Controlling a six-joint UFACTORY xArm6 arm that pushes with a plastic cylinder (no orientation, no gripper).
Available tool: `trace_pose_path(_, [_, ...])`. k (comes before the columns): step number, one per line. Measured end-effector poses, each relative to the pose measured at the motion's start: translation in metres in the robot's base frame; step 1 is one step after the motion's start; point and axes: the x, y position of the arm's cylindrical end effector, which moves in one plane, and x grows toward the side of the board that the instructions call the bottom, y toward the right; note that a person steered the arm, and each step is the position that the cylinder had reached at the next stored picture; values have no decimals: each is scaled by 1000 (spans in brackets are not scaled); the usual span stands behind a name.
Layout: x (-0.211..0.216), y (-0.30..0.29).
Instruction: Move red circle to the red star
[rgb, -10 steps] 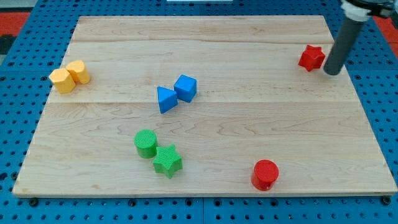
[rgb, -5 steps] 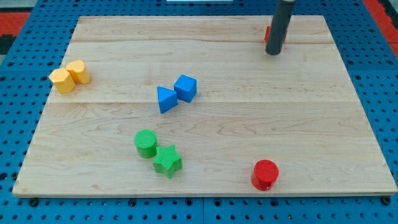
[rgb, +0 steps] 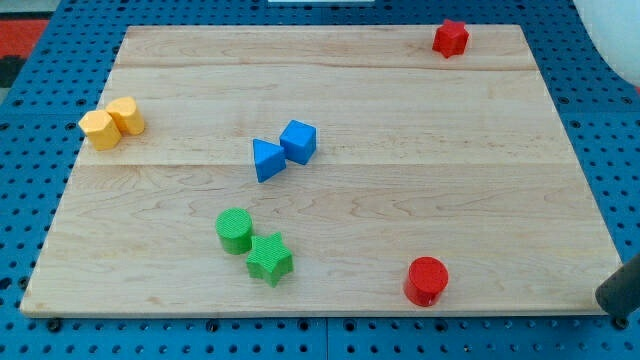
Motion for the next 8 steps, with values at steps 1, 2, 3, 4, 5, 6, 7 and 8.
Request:
trace_pose_path(1, [0, -28])
trace_pose_path(2, [0, -60])
trace_pose_path(3, [0, -91])
trace_pose_path(4, [0, -151])
trace_pose_path(5, [0, -211])
trace_pose_path(6, [-26, -217])
trace_pose_path(7, [-65, -216])
trace_pose_path(8, [-95, -232])
